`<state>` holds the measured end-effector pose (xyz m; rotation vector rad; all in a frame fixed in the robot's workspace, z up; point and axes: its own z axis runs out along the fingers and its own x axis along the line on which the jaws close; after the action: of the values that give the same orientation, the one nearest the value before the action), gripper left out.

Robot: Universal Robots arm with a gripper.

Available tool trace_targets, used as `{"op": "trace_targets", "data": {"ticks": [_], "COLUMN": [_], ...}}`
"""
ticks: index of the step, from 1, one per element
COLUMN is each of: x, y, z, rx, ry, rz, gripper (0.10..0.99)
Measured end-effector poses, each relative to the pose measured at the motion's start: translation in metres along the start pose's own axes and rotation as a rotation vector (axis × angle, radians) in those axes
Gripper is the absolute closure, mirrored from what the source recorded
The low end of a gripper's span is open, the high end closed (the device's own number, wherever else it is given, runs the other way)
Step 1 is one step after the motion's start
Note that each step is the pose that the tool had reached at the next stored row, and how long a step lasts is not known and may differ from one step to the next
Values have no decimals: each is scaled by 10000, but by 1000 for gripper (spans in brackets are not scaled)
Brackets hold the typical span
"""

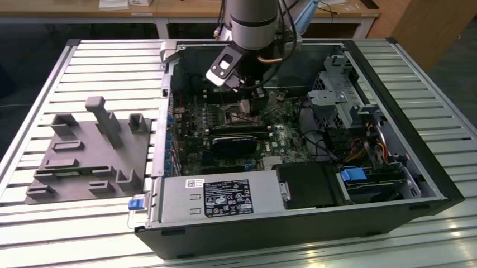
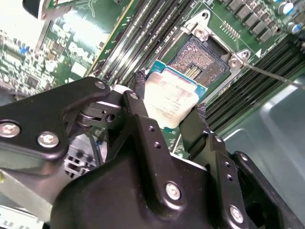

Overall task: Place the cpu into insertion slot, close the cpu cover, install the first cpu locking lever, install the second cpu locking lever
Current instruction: 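Place the cpu into insertion slot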

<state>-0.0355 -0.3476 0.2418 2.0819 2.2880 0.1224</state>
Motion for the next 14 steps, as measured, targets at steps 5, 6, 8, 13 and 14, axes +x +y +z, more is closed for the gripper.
{"op": "trace_targets", "data": {"ticks": [5, 6, 8, 13, 14], "x": [-1, 1, 26, 114, 116], "y": [-3, -6, -9, -30, -39], "z": [27, 35, 46, 74, 83], "rx": [-16, -18, -17, -16, -16], "ry": [-75, -86, -104, -178, -197], "rz": [828, 952, 1005, 1005, 1041], "gripper": [549, 549, 549, 549, 549]}}
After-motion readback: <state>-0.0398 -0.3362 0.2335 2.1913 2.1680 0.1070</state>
